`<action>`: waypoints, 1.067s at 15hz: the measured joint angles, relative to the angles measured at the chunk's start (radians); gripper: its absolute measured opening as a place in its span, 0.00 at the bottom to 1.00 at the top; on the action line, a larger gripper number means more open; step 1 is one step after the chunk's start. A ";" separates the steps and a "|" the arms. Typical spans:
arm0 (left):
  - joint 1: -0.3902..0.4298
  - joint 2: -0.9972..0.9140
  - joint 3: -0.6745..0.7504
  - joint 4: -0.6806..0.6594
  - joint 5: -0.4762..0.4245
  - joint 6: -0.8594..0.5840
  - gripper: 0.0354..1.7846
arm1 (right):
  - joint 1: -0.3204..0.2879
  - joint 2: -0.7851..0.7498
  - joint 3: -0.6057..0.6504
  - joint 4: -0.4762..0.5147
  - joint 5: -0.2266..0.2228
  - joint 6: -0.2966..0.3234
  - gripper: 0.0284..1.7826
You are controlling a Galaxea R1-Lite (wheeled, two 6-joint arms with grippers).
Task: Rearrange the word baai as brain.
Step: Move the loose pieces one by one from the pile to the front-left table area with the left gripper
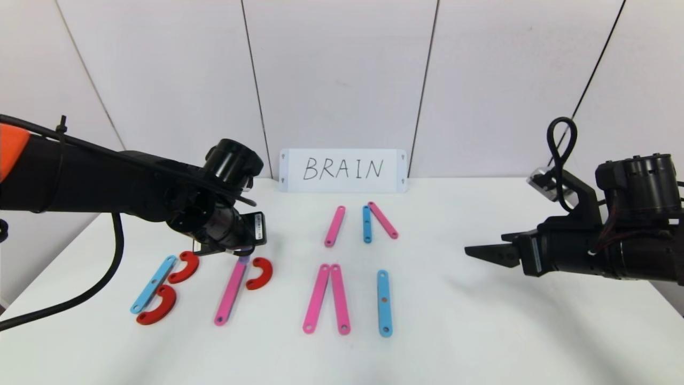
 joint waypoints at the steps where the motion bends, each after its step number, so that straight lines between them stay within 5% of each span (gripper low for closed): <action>1: -0.021 -0.010 0.009 0.009 0.019 -0.046 0.13 | -0.001 0.002 -0.001 0.000 0.000 0.000 0.97; 10: -0.164 -0.037 0.106 0.051 0.127 -0.340 0.13 | -0.004 0.009 -0.003 0.000 -0.001 -0.001 0.97; 16: -0.187 -0.026 0.163 0.050 0.135 -0.405 0.13 | -0.005 0.015 -0.005 0.000 -0.003 -0.001 0.97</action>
